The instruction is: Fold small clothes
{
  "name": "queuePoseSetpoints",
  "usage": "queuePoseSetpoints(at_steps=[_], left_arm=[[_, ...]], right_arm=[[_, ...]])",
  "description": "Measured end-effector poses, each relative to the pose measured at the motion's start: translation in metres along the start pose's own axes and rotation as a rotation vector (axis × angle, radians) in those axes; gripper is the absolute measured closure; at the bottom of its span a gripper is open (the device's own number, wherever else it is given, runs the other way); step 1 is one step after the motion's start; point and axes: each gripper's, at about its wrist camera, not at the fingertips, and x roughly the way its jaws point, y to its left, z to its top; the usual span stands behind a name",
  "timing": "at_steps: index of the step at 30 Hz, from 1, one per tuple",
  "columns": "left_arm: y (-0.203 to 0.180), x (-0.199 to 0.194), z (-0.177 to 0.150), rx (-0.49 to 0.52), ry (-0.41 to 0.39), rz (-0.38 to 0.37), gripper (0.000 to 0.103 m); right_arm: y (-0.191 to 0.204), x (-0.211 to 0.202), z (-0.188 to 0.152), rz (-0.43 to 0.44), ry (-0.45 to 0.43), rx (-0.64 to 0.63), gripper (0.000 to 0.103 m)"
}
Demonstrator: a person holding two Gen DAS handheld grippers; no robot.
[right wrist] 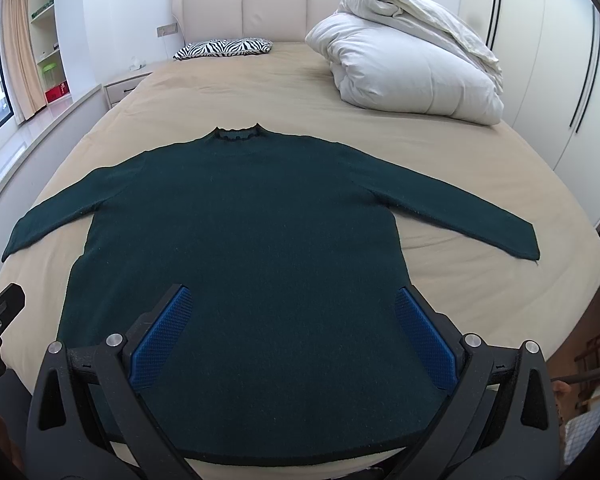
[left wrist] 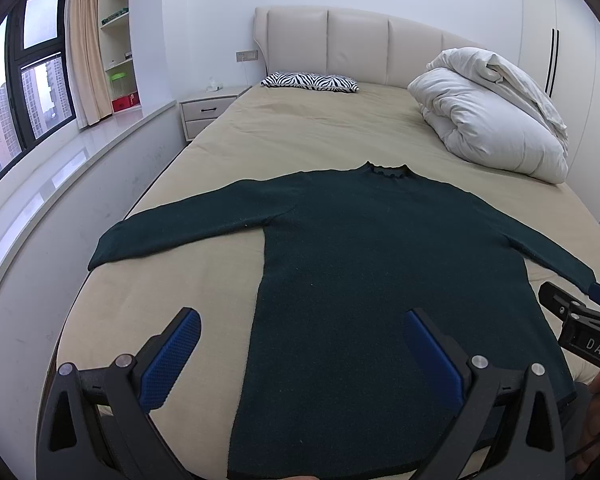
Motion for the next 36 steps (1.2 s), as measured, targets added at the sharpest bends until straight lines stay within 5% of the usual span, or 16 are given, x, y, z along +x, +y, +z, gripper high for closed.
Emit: queuePoseSetpoints(at_steps=[36], left_arm=[[-0.0024,0.0023,-0.0019,0.001,0.005,-0.005,0.0]], right_arm=[[-0.0058,0.0057,-0.0041,-0.001,0.012,0.0,0.0]])
